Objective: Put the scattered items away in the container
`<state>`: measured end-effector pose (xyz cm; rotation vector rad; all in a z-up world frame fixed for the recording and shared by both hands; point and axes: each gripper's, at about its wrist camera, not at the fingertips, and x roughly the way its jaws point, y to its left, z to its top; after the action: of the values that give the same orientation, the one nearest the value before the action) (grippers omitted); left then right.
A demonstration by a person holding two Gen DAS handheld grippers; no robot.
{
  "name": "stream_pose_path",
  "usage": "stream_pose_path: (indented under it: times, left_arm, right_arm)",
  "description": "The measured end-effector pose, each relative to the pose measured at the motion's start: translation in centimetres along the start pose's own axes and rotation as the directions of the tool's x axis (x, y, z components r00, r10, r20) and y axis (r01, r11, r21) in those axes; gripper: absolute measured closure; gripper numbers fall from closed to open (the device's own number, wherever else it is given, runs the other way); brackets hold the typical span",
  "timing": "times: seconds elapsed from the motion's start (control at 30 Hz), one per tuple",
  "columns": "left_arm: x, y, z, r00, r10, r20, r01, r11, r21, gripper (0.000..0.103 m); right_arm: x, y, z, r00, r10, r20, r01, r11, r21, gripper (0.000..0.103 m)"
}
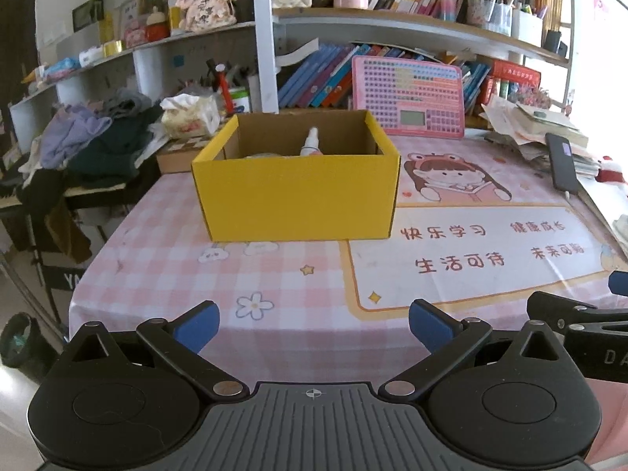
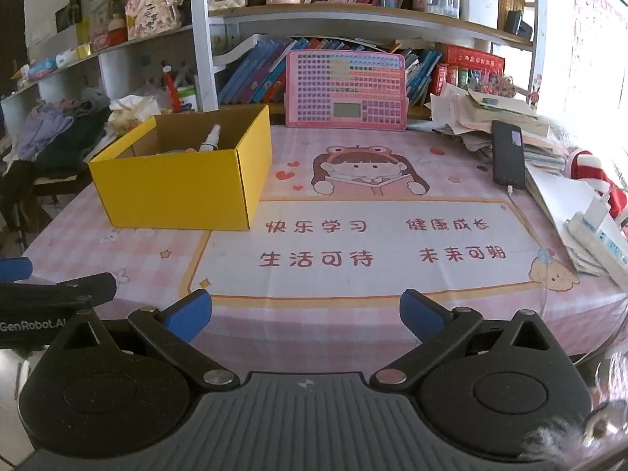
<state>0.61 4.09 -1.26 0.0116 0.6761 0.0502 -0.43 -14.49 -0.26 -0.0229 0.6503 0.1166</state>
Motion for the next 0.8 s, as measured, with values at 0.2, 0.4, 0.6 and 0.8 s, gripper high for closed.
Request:
stream_pose_path:
  times: [0.2, 0.4, 0.6, 0.8]
  left_arm:
    - [-0.48, -0.21, -0.27, 1.0, 0.008, 0.0, -0.008, 1.0, 0.006, 0.0]
    - [-0.81, -0.38, -0.38, 1.0, 0.003, -0.001, -0.003, 1.0, 0.003, 0.0]
    - [-0.95, -0.63, -0.34, 1.0, -0.001, 0.002, 0.001, 1.0, 0.008, 0.0]
    - [-0.99, -0.78, -0.32, 1.0, -0.007, 0.002, 0.007, 1.0, 0.008, 0.0]
  right_arm:
    - [-0.22, -0.31, -0.24, 1.0, -0.002, 0.014, 0.002, 1.0, 0.006, 0.0]
    - [-0.2, -0.3, -0.45, 1.0, -0.003, -0.004, 0.003, 1.0, 0.004, 0.0]
    - [-0.17, -0.31, -0.78, 1.0, -0.022, -0.014, 0.022, 1.0, -0.005, 0.0]
    - [-0.11, -0.33, -0.96, 0.999, -0.019, -0.032, 0.019, 1.0, -0.005, 0.0]
